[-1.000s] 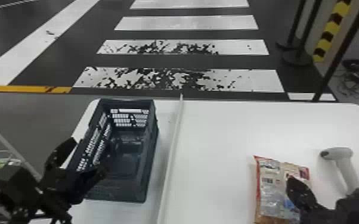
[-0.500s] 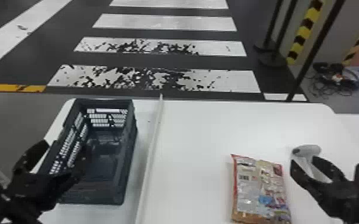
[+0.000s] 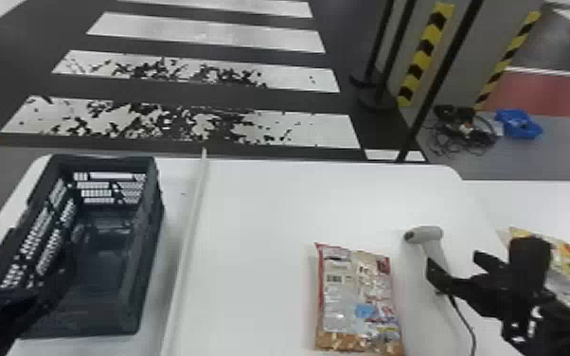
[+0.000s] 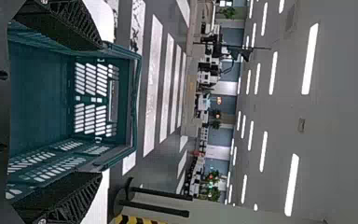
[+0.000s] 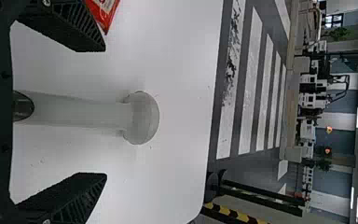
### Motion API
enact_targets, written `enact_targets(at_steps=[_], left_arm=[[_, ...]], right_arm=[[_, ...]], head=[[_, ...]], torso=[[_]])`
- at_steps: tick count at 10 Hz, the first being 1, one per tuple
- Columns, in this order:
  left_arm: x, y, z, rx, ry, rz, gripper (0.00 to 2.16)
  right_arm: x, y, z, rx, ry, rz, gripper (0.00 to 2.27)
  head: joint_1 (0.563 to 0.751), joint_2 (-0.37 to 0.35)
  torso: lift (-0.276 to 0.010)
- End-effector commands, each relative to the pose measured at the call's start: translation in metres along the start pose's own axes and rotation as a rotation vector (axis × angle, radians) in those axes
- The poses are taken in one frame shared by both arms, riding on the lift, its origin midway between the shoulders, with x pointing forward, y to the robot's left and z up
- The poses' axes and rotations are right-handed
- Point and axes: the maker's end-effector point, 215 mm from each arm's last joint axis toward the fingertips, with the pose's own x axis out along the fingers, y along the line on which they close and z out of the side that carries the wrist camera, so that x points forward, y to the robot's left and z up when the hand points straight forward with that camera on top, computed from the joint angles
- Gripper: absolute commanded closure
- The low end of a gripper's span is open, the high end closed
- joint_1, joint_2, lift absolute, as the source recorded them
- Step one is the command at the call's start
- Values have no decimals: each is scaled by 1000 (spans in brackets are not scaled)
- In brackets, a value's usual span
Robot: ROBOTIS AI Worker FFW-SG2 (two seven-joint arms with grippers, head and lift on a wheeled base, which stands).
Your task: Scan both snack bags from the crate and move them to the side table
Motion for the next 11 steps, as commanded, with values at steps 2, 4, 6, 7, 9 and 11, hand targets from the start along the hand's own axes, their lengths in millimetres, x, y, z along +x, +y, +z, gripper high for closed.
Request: enact_targets(at_steps=[2,4,6,7,9,11], left_arm=[[0,2,-10,7,14,3,29],[3,1,-13,9,19,-3,29],[4,-3,-15,14,21,-10,29],[4,-3,-16,16,23,-11,29],[4,-4,-16,14,24,-13,29],[6,-6,-14,16,20,-18,29]], right_arm=[[13,-16,-12,42,8,10,-2],[20,-16,-21,68,17,19,-2],[31,-17,-29,102,28,36,100],[34,-11,-26,112,14,59,113],[46,0,-27,133,56,106,755],[51,-3,-40,151,114,95,2243]], head=[[695,-175],[695,-183],[695,-188],[695,-189],[695,-183],[695,-170]], torso=[[-95],[-95],[-95],[-95],[-95],[-95]])
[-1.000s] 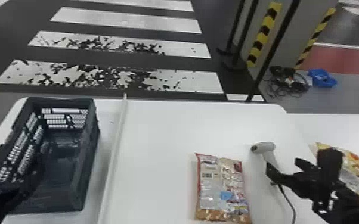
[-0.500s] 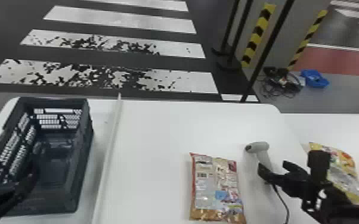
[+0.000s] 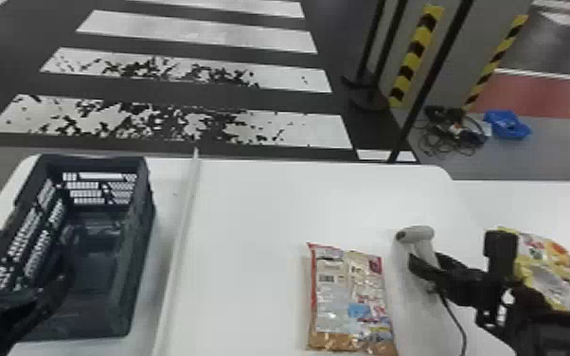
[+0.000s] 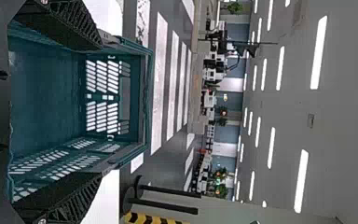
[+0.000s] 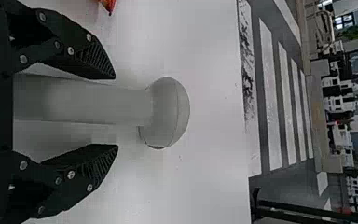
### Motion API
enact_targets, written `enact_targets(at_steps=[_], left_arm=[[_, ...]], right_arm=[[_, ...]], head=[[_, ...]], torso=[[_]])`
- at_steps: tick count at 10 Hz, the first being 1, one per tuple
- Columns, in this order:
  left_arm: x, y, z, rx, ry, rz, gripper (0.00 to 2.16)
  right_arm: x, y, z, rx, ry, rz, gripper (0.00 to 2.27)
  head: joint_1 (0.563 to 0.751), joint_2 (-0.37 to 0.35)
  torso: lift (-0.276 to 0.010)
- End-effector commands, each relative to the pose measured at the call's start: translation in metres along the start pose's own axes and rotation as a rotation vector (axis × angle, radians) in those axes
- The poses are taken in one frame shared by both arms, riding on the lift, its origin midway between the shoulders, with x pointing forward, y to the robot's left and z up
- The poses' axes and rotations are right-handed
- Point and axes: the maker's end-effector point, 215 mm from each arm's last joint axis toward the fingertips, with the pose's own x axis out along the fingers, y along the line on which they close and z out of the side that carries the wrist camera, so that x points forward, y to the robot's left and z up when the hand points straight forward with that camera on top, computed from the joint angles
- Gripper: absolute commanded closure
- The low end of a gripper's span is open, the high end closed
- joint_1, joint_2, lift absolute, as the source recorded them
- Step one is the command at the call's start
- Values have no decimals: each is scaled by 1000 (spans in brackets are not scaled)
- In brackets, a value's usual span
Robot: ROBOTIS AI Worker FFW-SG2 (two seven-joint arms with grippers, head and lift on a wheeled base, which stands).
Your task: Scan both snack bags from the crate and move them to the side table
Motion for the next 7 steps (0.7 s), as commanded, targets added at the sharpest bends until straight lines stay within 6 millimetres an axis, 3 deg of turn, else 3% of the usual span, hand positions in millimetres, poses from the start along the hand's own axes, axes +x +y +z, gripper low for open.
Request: enact_targets(at_steps=[1,4,6,7], left_arm=[[1,1,2,4,-2,-2,29],[5,-2,3,1,-5,-4,29],[9,-4,5,-1,-9,-9,29],[12,-7,4,-5,-7,-13,29]], right_arm=[[0,-2,-6,4,14,-8,2243],[-24,-13,12,-7,-26,-62,2243],[-59,2,36,-20,-59,-88,2243],[-76,22,42,-42,-52,-95,2243]], head=[[695,-174],[695,-188],[695,-201],[695,-203]], torso=[[-95],[-95],[-95],[-95]])
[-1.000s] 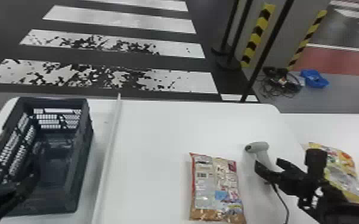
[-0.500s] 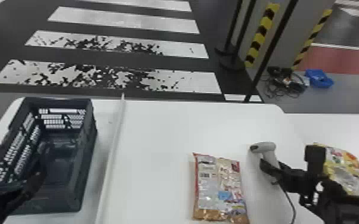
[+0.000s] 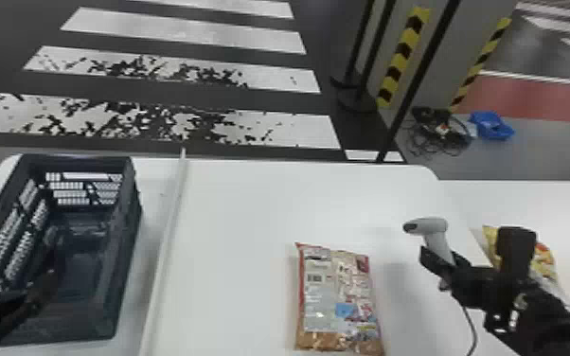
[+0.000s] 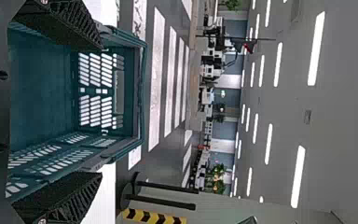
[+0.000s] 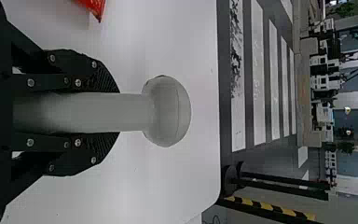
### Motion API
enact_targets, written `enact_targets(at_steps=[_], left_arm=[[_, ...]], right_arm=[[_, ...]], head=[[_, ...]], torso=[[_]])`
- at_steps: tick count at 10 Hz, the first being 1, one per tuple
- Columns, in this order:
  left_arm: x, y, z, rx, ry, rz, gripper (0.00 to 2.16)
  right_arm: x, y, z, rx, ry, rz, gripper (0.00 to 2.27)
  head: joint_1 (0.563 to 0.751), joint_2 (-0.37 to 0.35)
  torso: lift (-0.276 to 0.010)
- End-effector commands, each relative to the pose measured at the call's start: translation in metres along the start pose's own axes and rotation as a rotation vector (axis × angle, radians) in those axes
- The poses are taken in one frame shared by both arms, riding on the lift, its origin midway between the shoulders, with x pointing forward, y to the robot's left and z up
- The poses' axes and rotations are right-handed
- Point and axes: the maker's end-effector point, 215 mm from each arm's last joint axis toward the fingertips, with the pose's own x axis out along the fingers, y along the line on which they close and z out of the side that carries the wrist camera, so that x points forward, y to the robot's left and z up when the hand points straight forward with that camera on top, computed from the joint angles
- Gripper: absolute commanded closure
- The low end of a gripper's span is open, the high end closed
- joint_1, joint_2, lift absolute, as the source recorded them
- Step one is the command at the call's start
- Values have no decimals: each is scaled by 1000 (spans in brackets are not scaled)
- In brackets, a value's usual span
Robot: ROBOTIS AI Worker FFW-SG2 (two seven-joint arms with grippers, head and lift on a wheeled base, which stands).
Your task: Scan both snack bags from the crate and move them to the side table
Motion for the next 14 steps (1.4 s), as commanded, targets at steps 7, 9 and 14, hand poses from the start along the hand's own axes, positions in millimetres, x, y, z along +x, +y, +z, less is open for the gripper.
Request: enact_targets(at_steps=[7,9,14], left_arm=[[18,-5,-9,-13,7,-12,29],[19,-3,-10,-15,9,-11,29],[22,-5,-11,-30,7,-21,29]], right_arm=[[-83,187,-16,22,77,120,2243],[-98,226,-21,11,91,145,2243],[-121,261,-42,-17,89,144,2243]], head=[[695,-56],[695,25],[695,129]], torso=[[-95],[-95],[-95]])
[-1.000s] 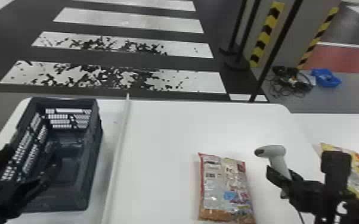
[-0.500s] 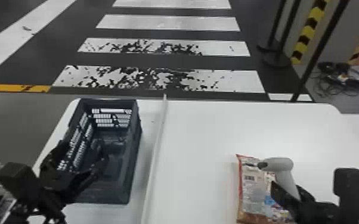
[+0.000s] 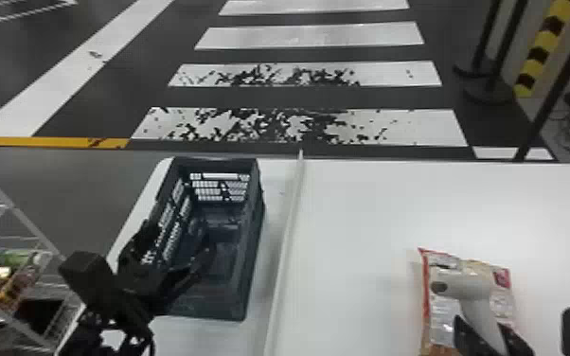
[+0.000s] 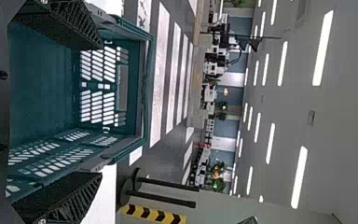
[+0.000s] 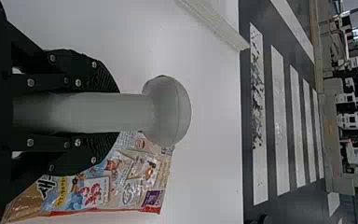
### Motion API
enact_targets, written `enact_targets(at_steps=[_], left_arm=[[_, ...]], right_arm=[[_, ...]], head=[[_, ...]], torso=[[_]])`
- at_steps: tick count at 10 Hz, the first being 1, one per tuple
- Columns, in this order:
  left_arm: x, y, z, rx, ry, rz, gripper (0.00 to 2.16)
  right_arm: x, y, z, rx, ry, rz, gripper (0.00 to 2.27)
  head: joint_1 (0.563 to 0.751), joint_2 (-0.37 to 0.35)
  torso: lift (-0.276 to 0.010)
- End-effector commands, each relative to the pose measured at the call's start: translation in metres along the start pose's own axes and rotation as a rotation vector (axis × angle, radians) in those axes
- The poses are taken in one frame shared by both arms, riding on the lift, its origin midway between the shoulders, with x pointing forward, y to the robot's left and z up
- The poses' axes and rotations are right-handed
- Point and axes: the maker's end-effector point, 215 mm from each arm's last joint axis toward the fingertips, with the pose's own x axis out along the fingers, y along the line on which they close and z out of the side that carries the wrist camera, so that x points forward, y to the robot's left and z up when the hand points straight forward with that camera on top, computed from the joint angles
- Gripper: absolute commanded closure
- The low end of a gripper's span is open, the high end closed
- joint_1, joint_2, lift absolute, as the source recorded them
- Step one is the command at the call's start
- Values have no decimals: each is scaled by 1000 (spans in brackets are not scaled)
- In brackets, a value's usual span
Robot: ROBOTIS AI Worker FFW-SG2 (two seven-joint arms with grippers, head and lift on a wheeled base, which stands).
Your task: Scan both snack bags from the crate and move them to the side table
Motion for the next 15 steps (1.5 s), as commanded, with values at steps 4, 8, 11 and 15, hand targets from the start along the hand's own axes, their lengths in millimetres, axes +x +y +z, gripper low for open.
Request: enact_targets(at_steps=[4,8,11,15], left_arm=[[-3,-1,1,3,-4,-4,29],[-3,1,2,4,-6,0,29],[-3,-2,6,7,-10,-8,29],[-9,-9,2,13,7,-15,29]], right_arm=[[27,17,-8,-4,-34,26,2243],[16,-24,22,5,-90,-29,2243],[12,-117,59,10,-154,-123,2243],[44,-210,40,99,-139,-153,2243]], head=[[695,150],[695,148],[695,67],[695,-107]], torso=[[-95],[-95],[-95],[-95]])
